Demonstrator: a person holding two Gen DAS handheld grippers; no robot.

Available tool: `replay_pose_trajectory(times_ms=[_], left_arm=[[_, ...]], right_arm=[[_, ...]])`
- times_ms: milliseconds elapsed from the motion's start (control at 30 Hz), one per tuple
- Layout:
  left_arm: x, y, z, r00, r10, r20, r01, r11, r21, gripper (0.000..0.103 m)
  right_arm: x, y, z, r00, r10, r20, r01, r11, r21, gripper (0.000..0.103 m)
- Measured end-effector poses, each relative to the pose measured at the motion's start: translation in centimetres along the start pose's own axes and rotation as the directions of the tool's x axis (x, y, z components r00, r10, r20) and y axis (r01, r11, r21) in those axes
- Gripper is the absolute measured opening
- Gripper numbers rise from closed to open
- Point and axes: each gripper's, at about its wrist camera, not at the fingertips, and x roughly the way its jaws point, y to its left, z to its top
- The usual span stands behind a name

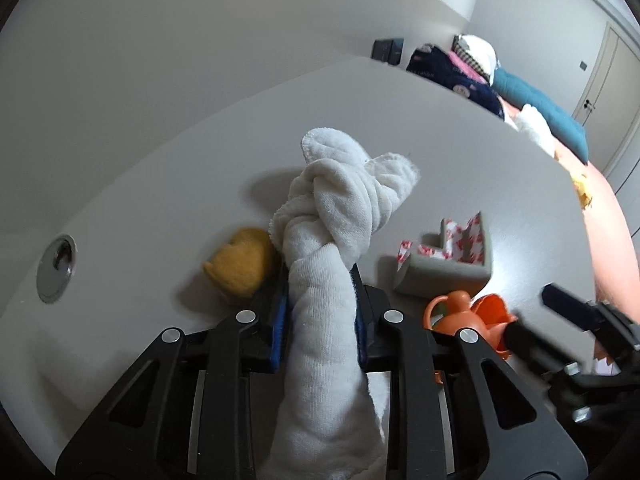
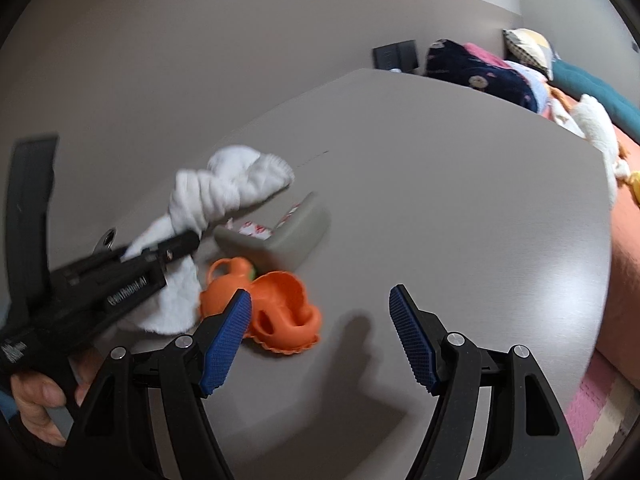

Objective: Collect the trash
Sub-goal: 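Grasp the white knotted towel with the left tool while the right tool grasps the orange toy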

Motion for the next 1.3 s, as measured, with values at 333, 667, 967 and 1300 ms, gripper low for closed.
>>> replay_pose_trajectory(times_ms=[333, 667, 967, 1300], left_arm=[[-3.0, 0.2, 1.4, 0.997, -0.026, 0.072, 0.027, 1.0, -0.013, 0.025], [-5.2, 3.9, 2.1, 0.993, 0.003, 0.121, 0.008, 0.995, -0.097, 0.025], [-5.1, 5.5, 2.1, 0.993, 0.03, 0.114, -0.014, 0.99, -0.141, 0.025], [-5.4, 4.1, 2.1, 0.992, 0.016, 0.123, -0.002, 0.994, -0.109, 0.025]], right_arm=[[2.0, 2.4, 0.2, 0.997, 0.066, -0.033, -0.068, 0.996, -0.064, 0.077], [2.9, 5.9, 0.5, 0.99, 0.14, -0.031, -0.143, 0.972, -0.188, 0.077], [4.5, 6.6, 0.1, 0.993, 0.099, -0.063, -0.111, 0.966, -0.234, 0.071], [2.3, 4.4, -0.4, 0.995, 0.087, -0.037, -0.093, 0.976, -0.195, 0.071]])
